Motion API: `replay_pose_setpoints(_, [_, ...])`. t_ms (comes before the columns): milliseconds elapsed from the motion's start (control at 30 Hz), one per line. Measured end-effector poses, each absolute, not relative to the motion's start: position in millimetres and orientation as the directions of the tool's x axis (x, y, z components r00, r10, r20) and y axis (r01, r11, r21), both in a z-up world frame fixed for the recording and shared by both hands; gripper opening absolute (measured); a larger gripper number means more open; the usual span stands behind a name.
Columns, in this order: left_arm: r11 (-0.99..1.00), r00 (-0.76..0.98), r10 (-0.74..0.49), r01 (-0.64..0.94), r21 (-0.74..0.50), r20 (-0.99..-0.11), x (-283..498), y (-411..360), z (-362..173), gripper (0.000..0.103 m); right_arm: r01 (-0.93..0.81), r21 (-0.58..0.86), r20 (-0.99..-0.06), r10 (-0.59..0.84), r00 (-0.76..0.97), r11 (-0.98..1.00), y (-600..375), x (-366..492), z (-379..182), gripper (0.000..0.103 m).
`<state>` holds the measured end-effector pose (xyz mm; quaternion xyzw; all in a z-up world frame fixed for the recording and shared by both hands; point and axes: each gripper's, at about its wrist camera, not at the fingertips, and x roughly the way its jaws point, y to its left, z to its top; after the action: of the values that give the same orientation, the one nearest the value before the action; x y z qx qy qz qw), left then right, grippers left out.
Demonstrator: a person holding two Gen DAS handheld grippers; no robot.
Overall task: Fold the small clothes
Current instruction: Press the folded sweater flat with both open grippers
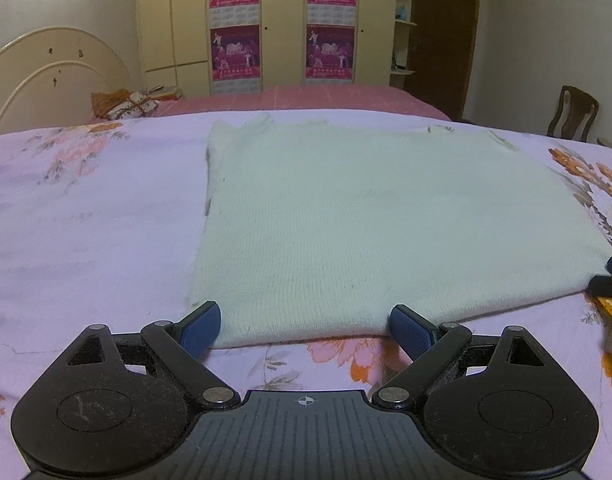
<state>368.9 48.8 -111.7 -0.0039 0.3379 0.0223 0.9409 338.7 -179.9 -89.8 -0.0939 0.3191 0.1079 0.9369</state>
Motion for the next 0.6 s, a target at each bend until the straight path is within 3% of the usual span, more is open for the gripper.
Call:
replay_pose_setpoints(133, [0.999, 0.772, 0.041, -0.045, 0.010, -0.634, 368, 48, -113, 0.091, -0.228, -0.063, -0.572, 0.152, 0.806, 0.972, -192, 333, -80, 0.044])
replay_pose_setpoints(233, [0.999, 0.769, 0.042, -0.045, 0.012, -0.637, 369, 48, -113, 0.091, -0.213, -0.072, -0.619, 0.124, 0.776, 0.974, -194, 343, -92, 0.044])
replay_pose_setpoints(433, [0.999, 0.769, 0.040, -0.040, 0.014, -0.639, 368, 48, -114, 0.091, -0.198, -0.051, -0.585, 0.131, 0.801, 0.979, -197, 338, -83, 0.044])
replay_pose_setpoints(600, [0.999, 0.758, 0.037, -0.043, 0.007, -0.652, 368, 49, -110, 0.091, -0.201, -0.063, -0.629, 0.118, 0.769, 0.978, -196, 345, -92, 0.045])
